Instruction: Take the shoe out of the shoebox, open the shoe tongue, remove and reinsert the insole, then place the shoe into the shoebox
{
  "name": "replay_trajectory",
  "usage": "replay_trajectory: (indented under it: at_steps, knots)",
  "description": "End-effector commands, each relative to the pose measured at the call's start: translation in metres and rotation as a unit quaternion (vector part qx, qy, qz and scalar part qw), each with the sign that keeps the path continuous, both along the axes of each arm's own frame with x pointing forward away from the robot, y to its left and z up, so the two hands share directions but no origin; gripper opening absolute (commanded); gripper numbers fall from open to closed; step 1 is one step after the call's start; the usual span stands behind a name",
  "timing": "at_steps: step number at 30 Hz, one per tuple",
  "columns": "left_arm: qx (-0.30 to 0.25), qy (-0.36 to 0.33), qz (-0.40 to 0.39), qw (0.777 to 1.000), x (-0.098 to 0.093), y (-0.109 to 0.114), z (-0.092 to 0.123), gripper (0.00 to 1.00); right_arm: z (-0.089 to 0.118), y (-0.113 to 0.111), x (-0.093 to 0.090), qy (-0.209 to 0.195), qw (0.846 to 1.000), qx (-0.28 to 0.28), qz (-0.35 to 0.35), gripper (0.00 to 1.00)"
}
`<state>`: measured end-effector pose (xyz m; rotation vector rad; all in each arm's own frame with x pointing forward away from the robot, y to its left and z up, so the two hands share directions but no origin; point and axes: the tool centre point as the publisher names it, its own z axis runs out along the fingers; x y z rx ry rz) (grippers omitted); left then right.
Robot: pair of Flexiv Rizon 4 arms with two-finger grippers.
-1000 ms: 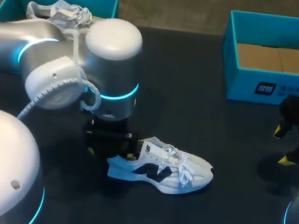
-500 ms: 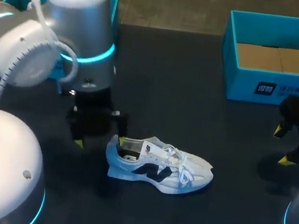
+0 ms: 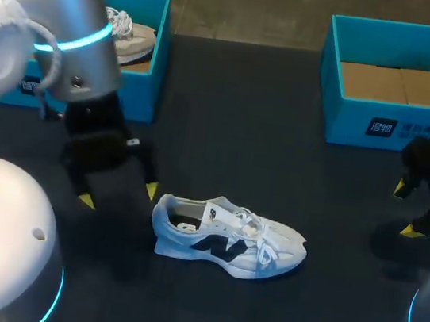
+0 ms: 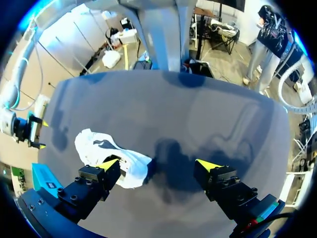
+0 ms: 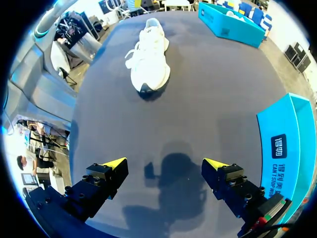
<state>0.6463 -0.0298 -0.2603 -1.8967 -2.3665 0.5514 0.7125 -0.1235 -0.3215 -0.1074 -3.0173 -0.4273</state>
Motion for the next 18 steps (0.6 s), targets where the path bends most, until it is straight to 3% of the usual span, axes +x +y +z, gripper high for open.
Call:
replay_trajectory:
  at_steps: [1, 11, 14, 18]
  knots:
    - [-0.029, 0.001, 0.006, 1.0, 0.004, 0.009, 0.0, 1.0, 0.0, 0.001, -0.001, 0.0, 1.0, -0.001, -0.001, 1.0]
    - [-0.029, 0.001, 0.006, 1.0, 0.004, 0.009, 0.0, 1.0, 0.0, 0.001, -0.001, 0.0, 1.0, -0.001, -0.001, 1.0]
    - [-0.051, 0.028, 0.114, 0.992, 0.004, 0.012, 0.0, 1.0, 0.0, 0.001, -0.001, 0.0, 1.0, -0.001, -0.001, 1.0]
    - [-0.082, 0.093, 0.213, 0.969, 0.009, 0.031, -0.001, 1.0, 0.0, 0.001, -0.001, 0.0, 1.0, -0.001, -0.001, 1.0]
